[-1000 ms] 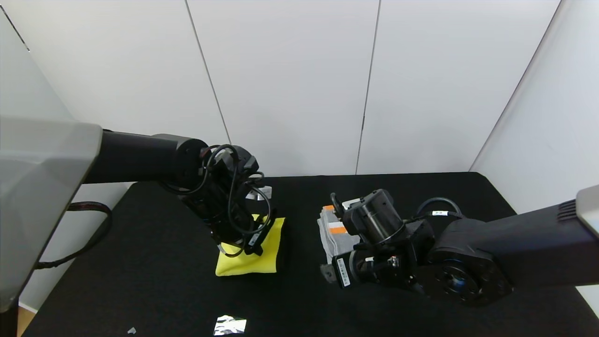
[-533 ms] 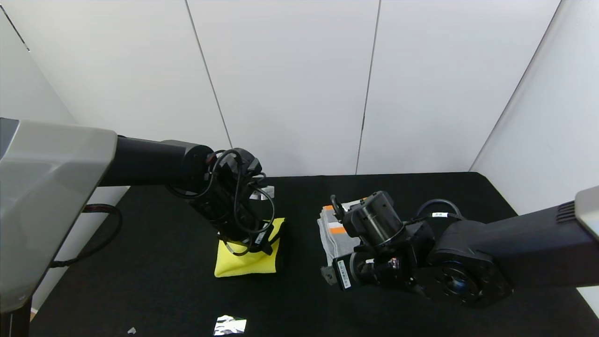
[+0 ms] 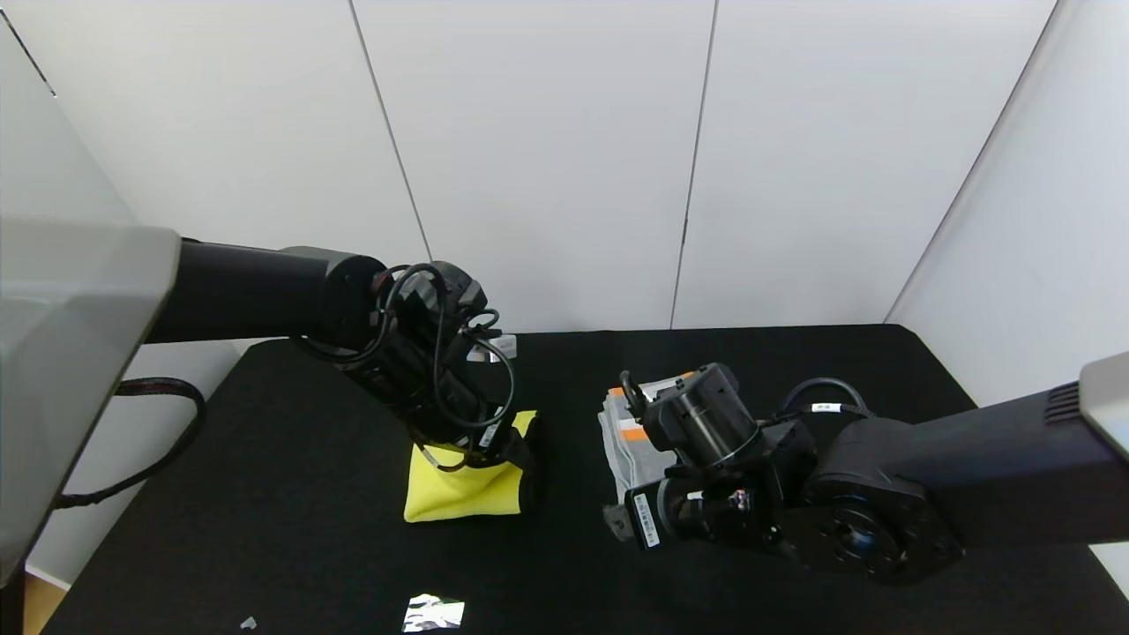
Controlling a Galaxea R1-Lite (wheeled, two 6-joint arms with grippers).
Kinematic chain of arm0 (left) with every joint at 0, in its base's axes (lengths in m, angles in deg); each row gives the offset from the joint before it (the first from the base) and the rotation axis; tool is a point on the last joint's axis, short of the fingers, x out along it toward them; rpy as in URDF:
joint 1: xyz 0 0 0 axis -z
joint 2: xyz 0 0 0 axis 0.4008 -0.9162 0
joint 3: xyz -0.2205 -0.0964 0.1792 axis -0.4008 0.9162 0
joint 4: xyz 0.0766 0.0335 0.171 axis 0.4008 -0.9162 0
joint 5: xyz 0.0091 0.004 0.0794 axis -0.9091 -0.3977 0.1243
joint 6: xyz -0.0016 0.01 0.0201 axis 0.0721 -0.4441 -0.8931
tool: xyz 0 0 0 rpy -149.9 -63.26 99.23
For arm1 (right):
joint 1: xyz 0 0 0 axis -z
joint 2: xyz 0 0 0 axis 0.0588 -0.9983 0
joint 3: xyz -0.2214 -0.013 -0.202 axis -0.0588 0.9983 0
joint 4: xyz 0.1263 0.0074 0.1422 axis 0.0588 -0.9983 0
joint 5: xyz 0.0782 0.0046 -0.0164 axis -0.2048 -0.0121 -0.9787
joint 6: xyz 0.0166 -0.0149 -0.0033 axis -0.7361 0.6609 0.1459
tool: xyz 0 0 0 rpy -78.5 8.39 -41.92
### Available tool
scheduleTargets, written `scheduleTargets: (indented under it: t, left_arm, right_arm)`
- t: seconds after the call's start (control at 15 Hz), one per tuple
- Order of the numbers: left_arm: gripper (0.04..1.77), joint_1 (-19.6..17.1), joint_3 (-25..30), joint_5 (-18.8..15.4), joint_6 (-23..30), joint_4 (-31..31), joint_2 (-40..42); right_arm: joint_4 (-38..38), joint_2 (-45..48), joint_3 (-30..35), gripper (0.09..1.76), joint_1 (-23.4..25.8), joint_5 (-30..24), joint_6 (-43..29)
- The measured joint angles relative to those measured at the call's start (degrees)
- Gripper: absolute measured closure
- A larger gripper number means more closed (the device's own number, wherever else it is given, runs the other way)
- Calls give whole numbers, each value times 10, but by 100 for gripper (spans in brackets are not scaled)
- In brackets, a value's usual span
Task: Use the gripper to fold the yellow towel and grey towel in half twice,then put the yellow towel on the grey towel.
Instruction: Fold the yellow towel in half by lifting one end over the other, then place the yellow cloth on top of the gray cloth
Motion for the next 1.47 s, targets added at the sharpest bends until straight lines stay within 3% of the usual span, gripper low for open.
scheduleTargets:
  t: [0.33, 0.6, 0.87, 1.13, 1.47]
  left_arm:
    - [32, -2, -7, -4, 5, -5, 38]
    - [23, -24, -7, 7, 0, -6, 54]
    - [18, -63, -2, 16, -16, -8, 65]
    - [14, -95, 6, 54, -37, -16, 70]
    - [12, -127, 19, 57, -48, -16, 75]
  right_arm:
    - [0, -2, -5, 14, -6, 1, -15]
    - [1, -5, -29, 14, -8, 0, -34]
    - [-1, -25, -86, 14, -14, -1, -65]
    - [-1, -71, -151, 14, -28, -6, -103]
    - [-2, -134, -238, 14, -39, -9, -157]
